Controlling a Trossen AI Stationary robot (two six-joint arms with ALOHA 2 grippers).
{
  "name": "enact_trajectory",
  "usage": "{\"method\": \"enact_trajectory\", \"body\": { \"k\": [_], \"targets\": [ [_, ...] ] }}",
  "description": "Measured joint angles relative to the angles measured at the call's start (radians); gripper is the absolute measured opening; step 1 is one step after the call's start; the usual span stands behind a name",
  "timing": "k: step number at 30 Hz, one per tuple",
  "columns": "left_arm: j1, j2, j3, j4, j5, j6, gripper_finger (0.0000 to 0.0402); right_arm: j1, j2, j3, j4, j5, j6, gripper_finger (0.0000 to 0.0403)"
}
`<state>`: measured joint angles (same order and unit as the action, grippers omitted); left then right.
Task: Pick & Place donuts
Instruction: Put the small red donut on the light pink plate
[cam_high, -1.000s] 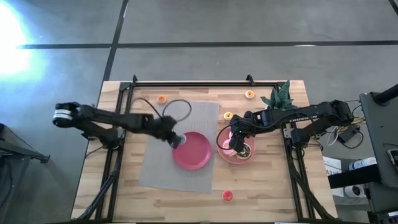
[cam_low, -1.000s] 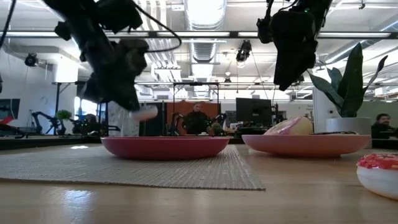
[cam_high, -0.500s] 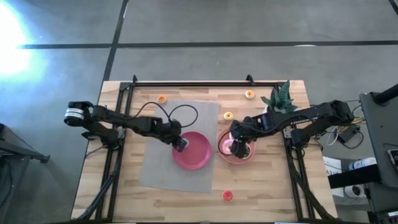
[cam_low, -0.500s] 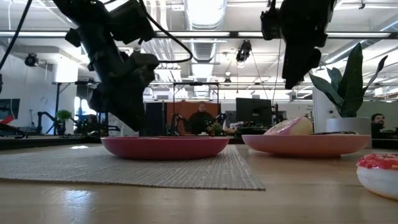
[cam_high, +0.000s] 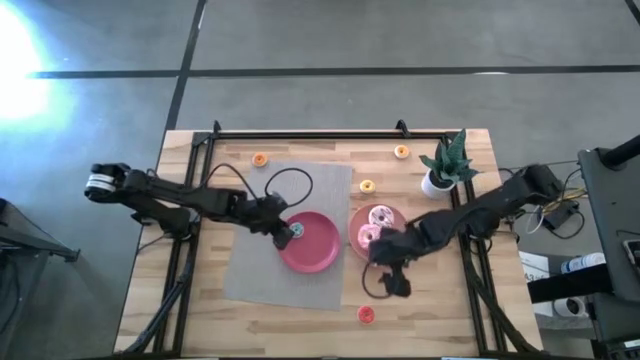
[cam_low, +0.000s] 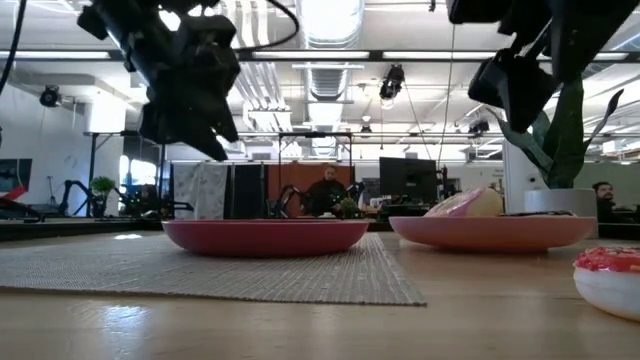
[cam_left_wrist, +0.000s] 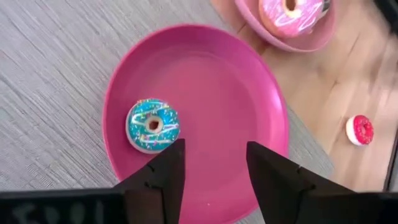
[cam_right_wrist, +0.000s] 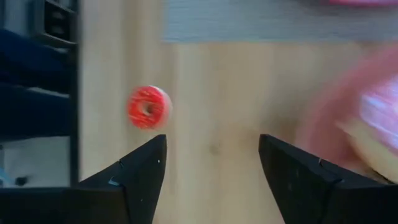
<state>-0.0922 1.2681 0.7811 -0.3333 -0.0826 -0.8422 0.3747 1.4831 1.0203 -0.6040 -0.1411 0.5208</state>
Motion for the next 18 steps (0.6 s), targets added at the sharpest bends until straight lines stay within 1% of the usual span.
{"method": "enact_trajectory", "body": {
  "k": [2, 5, 12, 18],
  "targets": [
    [-0.021, -0.008, 0.000, 0.001, -0.028, 0.002, 0.0144, 0.029, 0.041, 0.001, 0.041, -0.003, 0.024, 0.0242],
    [-0.051, -0.011, 0.000, -0.012, -0.044, 0.002, 0.0144, 0.065, 0.120, 0.020, 0.075, -0.007, 0.075, 0.0235],
    [-0.101, -0.005, 0.000, -0.016, -0.070, 0.003, 0.0144, 0.152, 0.300, 0.119, 0.102, -0.006, 0.017, 0.0231],
    [-0.121, -0.005, -0.001, -0.016, -0.088, -0.006, 0.0144, 0.166, 0.396, 0.192, 0.107, 0.014, 0.011, 0.0230]
  ]
}}
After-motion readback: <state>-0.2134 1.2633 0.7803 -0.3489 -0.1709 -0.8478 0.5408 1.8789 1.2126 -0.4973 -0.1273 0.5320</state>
